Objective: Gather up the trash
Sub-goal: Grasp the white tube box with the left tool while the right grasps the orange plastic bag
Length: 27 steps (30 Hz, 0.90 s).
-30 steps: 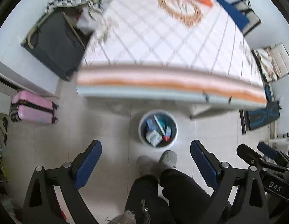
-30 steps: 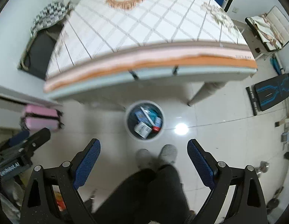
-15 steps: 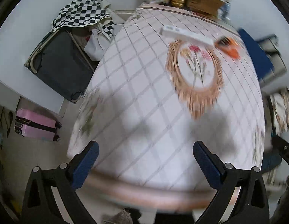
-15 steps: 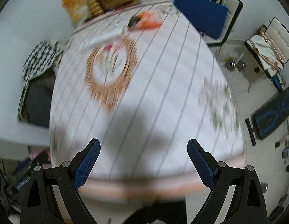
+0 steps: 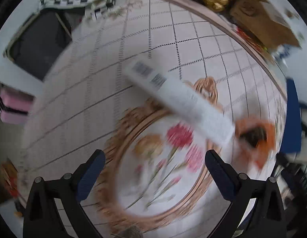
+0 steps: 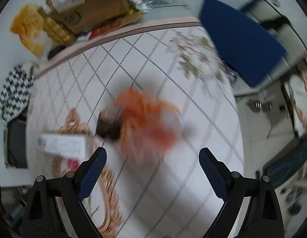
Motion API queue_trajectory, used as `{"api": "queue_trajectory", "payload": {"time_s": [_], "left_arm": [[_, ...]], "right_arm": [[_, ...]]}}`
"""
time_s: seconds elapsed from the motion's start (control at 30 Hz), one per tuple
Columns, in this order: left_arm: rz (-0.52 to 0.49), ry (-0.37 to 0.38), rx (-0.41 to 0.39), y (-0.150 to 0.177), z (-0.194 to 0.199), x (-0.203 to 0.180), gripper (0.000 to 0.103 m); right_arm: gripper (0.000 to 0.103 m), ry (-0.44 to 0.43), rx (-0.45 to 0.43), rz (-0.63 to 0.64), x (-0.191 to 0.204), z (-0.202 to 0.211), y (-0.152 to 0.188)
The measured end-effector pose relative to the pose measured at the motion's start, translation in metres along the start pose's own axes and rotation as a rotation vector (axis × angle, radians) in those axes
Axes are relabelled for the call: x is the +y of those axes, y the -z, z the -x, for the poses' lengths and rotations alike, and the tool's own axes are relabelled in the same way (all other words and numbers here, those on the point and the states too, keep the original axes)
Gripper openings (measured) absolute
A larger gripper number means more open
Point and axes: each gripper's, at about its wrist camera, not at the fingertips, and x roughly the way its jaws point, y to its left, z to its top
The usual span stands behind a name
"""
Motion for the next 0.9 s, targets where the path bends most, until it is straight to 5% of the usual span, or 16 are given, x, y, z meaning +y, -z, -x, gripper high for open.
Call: {"api": "queue_trajectory", "payload": {"time_s": [0.2, 0.33, 0.4, 0.57, 0.7, 0.87, 0.9], "left_arm": [[0.262, 0.083, 0.127, -0.042, -0.056, 0.002, 0.101], [0.373, 0.142, 0.148, -0.045, -0.069, 0.016, 0.074], [0.314, 0.128, 0.102, -0.041, -0.063, 0.015, 0.062], [-0.001, 0.027, 0.051, -0.025, -0.05, 0.006, 0.056], [-0.339, -0.031, 0.068, 0.008, -0.046, 0.003, 0.057], [-0.324, -0.065, 0.066, 0.021, -0.055, 0.025, 0.055], [-0.313, -0.074, 0.052, 0.022, -0.055, 0.024, 0.047]], "right_arm": [[0.095, 0.008, 0.077, 0.08, 0.014, -0.061, -0.029], [0.071, 0.005, 0.071, 0.066, 0.014, -0.077, -0.034], [0.06, -0.001, 0.07, 0.06, 0.014, -0.079, -0.035], [0.028, 0.004, 0.043, 0.074, 0.016, -0.075, -0.026], [0.021, -0.017, 0.038, 0.057, 0.012, -0.064, -0.007], [0.018, 0.001, 0.039, 0.022, 0.005, -0.059, 0.017], [0.018, -0.004, 0.049, 0.009, 0.004, -0.061, 0.021]]}}
